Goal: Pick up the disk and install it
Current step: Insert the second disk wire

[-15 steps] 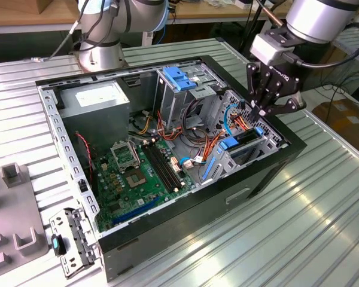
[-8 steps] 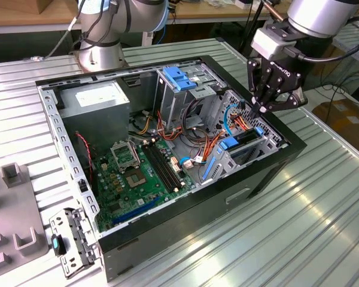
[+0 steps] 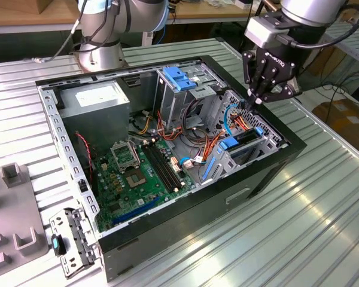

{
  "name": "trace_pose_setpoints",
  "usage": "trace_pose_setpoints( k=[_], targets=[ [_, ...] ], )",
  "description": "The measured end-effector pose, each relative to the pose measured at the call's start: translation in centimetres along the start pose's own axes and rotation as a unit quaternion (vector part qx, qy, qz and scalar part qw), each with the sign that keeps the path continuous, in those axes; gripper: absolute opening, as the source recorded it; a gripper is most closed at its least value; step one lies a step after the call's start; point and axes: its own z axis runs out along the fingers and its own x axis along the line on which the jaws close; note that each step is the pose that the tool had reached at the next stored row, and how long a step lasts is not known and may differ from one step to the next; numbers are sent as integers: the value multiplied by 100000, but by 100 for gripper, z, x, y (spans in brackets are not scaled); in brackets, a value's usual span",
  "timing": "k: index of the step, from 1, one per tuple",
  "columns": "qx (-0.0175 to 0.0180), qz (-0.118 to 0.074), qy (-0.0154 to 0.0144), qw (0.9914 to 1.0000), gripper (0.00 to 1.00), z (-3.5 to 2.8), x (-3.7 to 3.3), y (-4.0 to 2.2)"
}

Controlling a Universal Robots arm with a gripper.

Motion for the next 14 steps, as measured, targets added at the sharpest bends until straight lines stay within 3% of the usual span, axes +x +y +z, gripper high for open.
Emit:
trace_pose_setpoints(
  k=[8, 9, 10, 11, 12, 14],
  targets=[
    [-455, -9, 326, 99998, 11, -35, -197, 2],
    [-917, -14, 673, 99994, 11, -35, -236, -6],
    [-1397, -29, 1232, 99983, 11, -31, -260, -14],
    [-1552, -29, 1580, 99975, 11, -26, -262, -14],
    [-1557, -25, 1737, 99973, 11, -26, -261, -14],
    [-1559, -30, 1760, 99972, 11, -27, -262, -14]
  ],
)
